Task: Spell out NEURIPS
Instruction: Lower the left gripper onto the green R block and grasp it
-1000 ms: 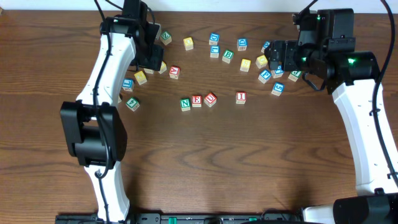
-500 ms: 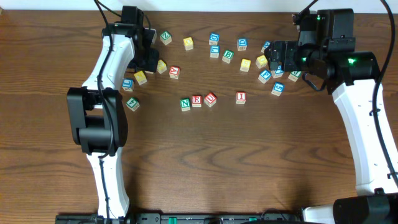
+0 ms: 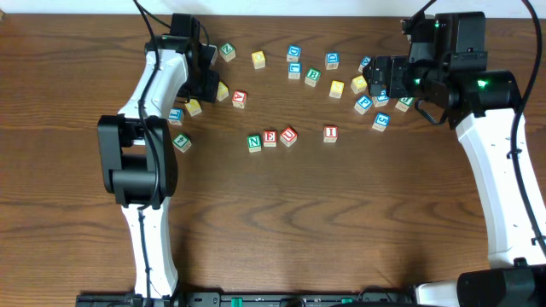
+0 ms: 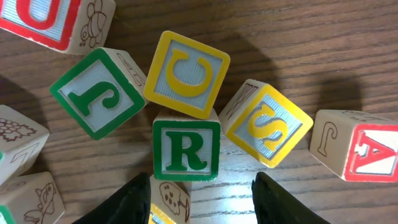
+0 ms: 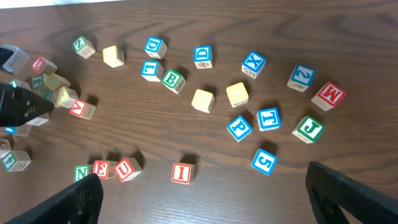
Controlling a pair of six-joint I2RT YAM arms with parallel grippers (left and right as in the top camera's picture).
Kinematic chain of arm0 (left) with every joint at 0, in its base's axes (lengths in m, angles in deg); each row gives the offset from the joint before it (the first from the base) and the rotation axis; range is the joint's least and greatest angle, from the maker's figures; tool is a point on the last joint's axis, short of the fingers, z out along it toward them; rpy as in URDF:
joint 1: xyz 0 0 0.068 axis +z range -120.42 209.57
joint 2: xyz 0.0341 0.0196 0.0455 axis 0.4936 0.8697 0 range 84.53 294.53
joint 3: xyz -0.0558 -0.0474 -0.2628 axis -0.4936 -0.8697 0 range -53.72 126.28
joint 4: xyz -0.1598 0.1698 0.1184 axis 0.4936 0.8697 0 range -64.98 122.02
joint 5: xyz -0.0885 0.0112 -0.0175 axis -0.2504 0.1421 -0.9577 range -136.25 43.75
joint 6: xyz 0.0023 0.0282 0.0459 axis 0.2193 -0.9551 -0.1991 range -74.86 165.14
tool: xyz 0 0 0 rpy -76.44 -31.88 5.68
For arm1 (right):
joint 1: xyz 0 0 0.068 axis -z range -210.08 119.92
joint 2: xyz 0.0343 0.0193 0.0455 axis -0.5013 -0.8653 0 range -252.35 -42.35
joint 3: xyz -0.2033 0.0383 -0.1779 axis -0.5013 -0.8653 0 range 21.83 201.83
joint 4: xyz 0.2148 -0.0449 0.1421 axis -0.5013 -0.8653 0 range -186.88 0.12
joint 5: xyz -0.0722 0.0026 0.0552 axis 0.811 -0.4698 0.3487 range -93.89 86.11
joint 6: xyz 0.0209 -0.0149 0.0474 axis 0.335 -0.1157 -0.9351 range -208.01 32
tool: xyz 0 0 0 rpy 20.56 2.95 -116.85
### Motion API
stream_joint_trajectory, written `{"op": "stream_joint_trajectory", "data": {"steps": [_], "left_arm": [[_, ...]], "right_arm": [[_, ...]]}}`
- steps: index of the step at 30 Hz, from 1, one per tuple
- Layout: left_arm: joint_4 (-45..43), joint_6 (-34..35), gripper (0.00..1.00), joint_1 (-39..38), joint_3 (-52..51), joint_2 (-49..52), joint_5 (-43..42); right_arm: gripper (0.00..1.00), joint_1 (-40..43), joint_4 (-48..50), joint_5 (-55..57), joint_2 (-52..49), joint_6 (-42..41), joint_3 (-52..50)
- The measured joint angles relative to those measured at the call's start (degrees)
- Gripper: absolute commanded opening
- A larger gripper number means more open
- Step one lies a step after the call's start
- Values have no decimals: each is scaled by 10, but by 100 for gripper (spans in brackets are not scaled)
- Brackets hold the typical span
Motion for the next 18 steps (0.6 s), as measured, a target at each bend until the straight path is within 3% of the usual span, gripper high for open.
{"op": "stream_joint_trajectory", "data": {"steps": [18], "left_arm": [[-39, 0, 52, 4, -14, 0, 0]], "right_arm": [[99, 0, 9, 0, 0, 0, 0]]}}
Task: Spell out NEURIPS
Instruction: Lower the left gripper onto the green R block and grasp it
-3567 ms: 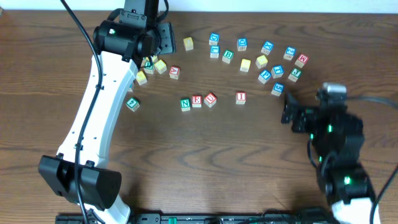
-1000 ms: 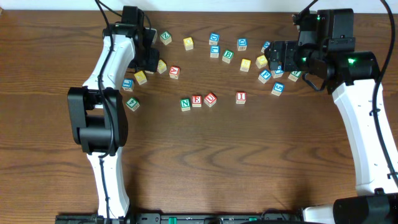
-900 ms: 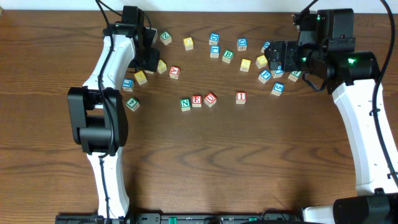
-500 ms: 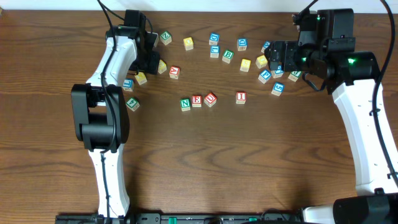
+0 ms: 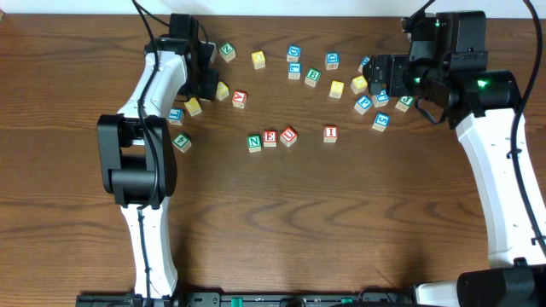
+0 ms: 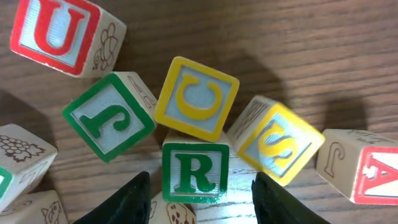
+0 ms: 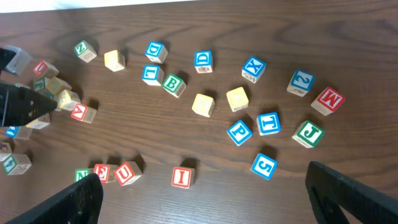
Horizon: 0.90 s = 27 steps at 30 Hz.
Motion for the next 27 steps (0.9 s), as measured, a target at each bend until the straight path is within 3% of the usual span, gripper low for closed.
{"op": "stream_joint_trajectory", "data": {"steps": [23, 27], "left_arm": [[-38, 0, 52, 0, -16, 0, 3], [-41, 0, 47, 0, -16, 7, 3]], "right_arm": [[99, 0, 0, 0, 0, 0, 0], [99, 0, 0, 0, 0, 0, 0]]}}
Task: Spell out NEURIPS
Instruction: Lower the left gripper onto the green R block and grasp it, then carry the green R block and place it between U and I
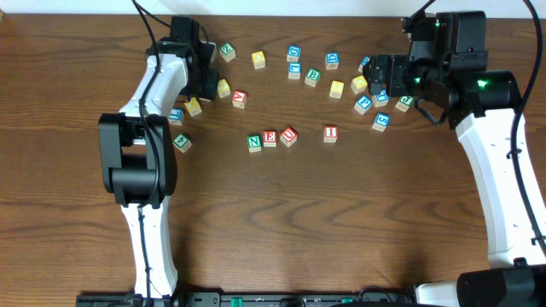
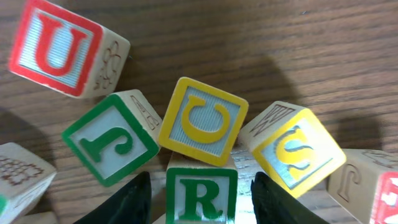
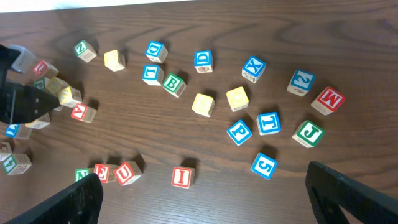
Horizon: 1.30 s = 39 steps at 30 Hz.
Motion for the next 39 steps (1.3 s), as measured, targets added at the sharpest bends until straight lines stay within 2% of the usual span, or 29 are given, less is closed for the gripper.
{"op": "stream_joint_trajectory", "data": {"steps": [3, 8, 14, 25, 32, 39], "left_arm": [[0, -1, 41, 0, 0, 12, 0], [-4, 0, 37, 0, 0, 18, 2], [-3, 5, 28, 0, 0, 18, 2], [20, 18, 28, 0, 2, 0, 2], [43, 81, 28, -10, 2, -83, 2], [91, 161, 27, -95, 7, -124, 2]], "right_arm": [[99, 0, 0, 0, 0, 0, 0], [99, 0, 0, 0, 0, 0, 0], [99, 0, 0, 0, 0, 0, 0], [99, 0, 0, 0, 0, 0, 0], [99, 0, -1, 0, 0, 0, 0], [99, 0, -11, 0, 0, 0, 0]]}}
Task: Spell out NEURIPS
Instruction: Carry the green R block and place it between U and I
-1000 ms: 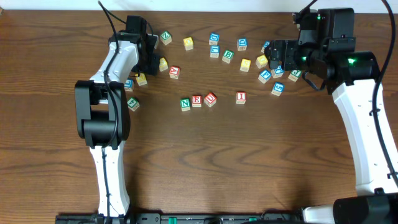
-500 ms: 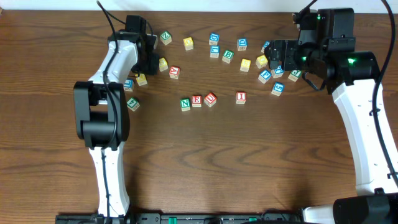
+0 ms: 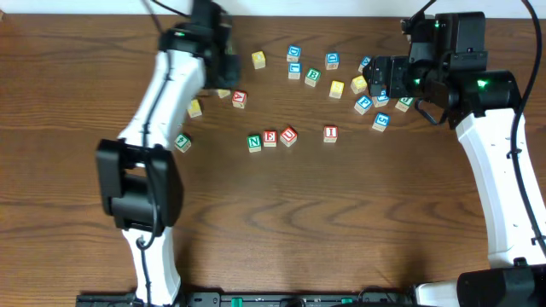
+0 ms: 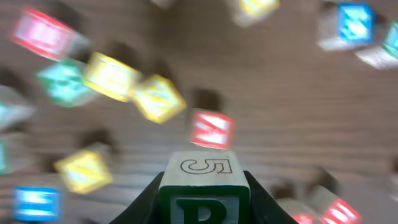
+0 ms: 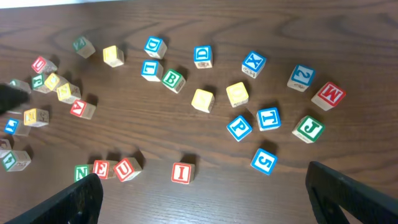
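My left gripper (image 4: 204, 186) is shut on the green R block (image 4: 204, 198), whose upper face carries an outlined 5. It hangs above the table's back left (image 3: 223, 58), and the view below it is blurred. The row N (image 3: 254, 142), E (image 3: 270, 138), U (image 3: 288, 136) lies mid-table, with the red I block (image 3: 330, 133) apart to the right. A blue P block (image 5: 239, 127) and a yellow S block (image 5: 65, 91) lie loose. My right gripper (image 5: 211, 199) is open, high over the right cluster (image 3: 373, 81).
Loose blocks spread across the back: a left cluster with a red U (image 5: 38, 64), green J (image 5: 37, 81) and red A (image 5: 81, 109); B (image 5: 172, 80), D (image 5: 202, 56), X (image 5: 253, 63), T (image 5: 268, 119), M (image 5: 328, 94) further right. Bare wood lies in front of the row.
My left gripper, then open astride the green R in the left cluster, is now shut on it, raised and further right. The right arm has not moved.
My left gripper stood open over the left cluster with the R between its fingertips, beneath the yellow C. At the two later moments the R lay deeper between the fingers. Now the R is held clear of the cluster. The right gripper stayed open throughout.
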Controlling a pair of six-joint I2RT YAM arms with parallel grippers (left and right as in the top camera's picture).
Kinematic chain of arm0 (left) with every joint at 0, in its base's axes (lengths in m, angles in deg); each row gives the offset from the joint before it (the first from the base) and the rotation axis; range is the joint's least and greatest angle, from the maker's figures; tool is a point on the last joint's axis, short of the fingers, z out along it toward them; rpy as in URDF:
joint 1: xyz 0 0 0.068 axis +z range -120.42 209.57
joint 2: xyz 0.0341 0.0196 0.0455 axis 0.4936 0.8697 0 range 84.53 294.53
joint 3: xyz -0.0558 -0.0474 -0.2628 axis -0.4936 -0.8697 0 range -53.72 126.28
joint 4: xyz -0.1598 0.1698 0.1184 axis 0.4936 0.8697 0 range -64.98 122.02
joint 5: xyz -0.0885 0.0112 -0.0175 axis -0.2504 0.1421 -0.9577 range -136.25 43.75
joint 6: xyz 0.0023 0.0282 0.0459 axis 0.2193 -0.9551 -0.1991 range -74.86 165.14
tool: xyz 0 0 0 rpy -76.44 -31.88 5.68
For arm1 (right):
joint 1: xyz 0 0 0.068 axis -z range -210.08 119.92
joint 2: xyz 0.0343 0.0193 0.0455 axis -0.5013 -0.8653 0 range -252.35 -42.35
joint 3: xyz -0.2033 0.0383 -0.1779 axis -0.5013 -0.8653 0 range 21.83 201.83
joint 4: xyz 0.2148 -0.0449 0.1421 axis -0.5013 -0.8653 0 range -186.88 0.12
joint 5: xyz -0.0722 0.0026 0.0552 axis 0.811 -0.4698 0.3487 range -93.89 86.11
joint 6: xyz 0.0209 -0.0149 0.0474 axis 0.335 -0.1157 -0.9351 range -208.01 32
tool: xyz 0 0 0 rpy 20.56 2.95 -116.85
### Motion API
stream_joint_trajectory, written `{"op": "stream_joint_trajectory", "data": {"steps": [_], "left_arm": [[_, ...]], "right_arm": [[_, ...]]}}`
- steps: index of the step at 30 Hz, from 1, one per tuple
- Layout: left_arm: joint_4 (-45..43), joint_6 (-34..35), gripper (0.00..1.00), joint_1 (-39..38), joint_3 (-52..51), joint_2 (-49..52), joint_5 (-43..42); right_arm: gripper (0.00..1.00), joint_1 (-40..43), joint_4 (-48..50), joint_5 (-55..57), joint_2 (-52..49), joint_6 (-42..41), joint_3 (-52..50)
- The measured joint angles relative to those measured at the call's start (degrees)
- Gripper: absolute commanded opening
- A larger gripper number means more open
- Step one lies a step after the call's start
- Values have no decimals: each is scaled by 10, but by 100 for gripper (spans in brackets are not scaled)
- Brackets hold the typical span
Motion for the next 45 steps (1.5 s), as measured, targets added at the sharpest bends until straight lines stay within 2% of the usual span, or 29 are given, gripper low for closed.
{"op": "stream_joint_trajectory", "data": {"steps": [8, 19, 31, 45], "left_arm": [[13, 75, 27, -122, 0, 1, -1], [-20, 147, 28, -199, -8, 6, 0], [-34, 214, 28, -225, -8, 76, 0], [-33, 230, 28, -229, -15, 108, -3]], "right_arm": [[99, 0, -3, 0, 0, 0, 0], [99, 0, -8, 0, 0, 0, 0], [99, 0, -20, 0, 0, 0, 0], [99, 0, -20, 0, 0, 0, 0]]}}
